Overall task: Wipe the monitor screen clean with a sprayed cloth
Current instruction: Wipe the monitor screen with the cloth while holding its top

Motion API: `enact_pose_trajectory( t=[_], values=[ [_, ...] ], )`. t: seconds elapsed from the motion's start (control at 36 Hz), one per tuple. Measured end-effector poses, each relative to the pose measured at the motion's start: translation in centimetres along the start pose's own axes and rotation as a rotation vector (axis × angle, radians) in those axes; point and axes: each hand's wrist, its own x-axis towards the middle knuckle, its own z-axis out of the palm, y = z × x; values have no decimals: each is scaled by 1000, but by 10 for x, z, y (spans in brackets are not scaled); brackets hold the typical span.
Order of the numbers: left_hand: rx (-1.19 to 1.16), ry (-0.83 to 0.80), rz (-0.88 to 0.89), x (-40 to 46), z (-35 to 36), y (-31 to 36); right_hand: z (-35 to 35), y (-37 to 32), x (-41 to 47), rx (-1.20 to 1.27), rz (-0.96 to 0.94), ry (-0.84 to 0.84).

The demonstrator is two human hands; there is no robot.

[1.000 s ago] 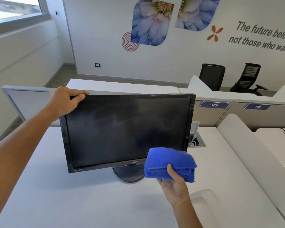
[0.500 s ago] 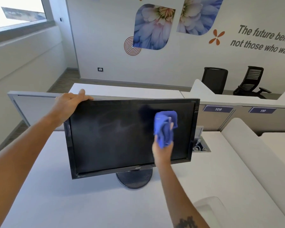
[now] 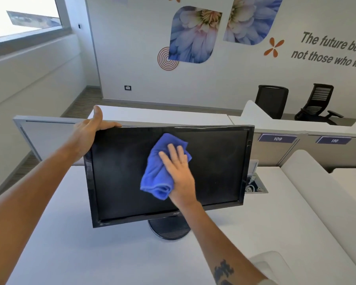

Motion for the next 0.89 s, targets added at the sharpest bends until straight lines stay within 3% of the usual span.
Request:
enact_pose_trajectory(
  t=[0.22,0.33,0.42,0.58,0.67,0.75,0.89],
  values=[
    [-19,-10,33,0,-1,-3,-56,74,-37,18,577,287],
    [1,-12,10,2,-2,-2,-51,69,-84,-75,787,202],
    [3,-14,12,1,-1,-1,-39,48,-133,192,929,171],
    [-22,-24,-6,2,-4,-1,-38,43,-130,186,973,174],
    [-21,-32,-3,2,-3,-1,-39,56,-91,-31,953,200],
    [-18,-36,3,1,-3,2,-45,68,-39,-300,824,221],
    [-55,-66,-61,-4,-3,11,-41,27,20,-247,603,197]
  ],
)
